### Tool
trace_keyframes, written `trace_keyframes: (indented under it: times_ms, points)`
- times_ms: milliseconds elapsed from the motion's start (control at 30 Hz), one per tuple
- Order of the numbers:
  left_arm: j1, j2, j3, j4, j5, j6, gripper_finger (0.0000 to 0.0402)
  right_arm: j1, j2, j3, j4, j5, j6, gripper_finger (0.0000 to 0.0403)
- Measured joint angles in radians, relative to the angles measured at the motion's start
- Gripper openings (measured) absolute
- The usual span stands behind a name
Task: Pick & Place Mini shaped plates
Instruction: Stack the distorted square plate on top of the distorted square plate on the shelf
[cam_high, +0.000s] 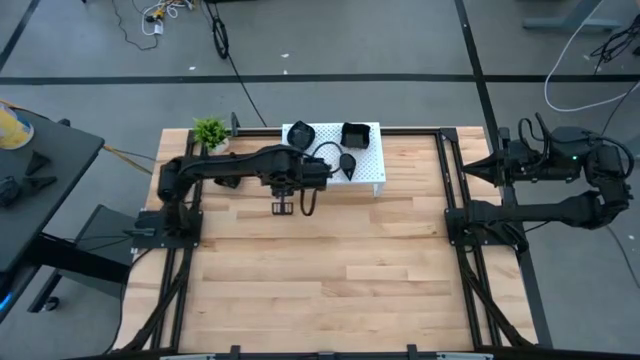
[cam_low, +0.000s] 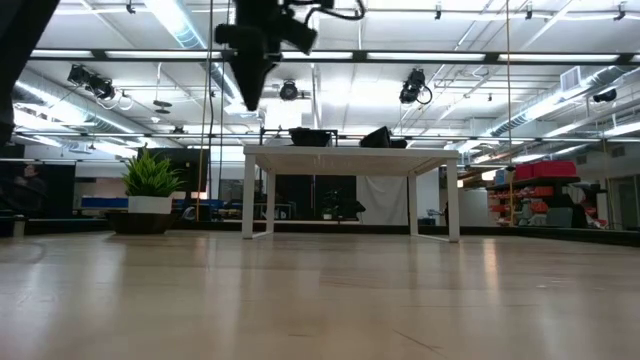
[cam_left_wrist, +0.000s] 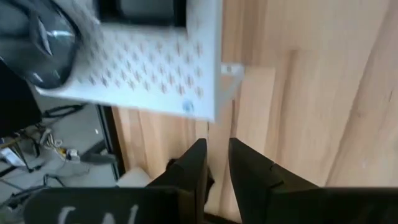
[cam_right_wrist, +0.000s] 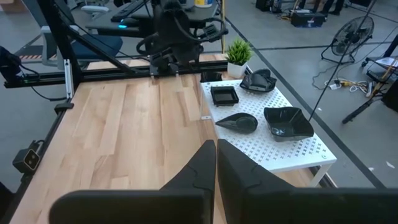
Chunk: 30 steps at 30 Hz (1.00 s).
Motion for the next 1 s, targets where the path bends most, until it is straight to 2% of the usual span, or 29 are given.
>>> trace_keyframes:
  times_ms: [267, 500, 733, 1000]
  points:
    - [0.035, -0.197, -0.289, 0.089, 0.019, -0.076, 0.0073, 0.000, 0.000, 0.000, 0.000, 0.000, 0.000, 0.0020]
    - [0.130, -0.339, -0.495, 0.099, 0.190, -0.259, 0.0073, 0.000, 0.000, 0.000, 0.000, 0.000, 0.000, 0.0020]
    - [0.216, -0.429, -0.623, 0.141, 0.220, -0.441, 0.0073, 0.000, 0.000, 0.000, 0.000, 0.000, 0.000, 0.0020]
    - [0.329, -0.483, -0.700, 0.263, 0.344, -0.576, 0.0073, 0.000, 0.000, 0.000, 0.000, 0.000, 0.000, 0.0020]
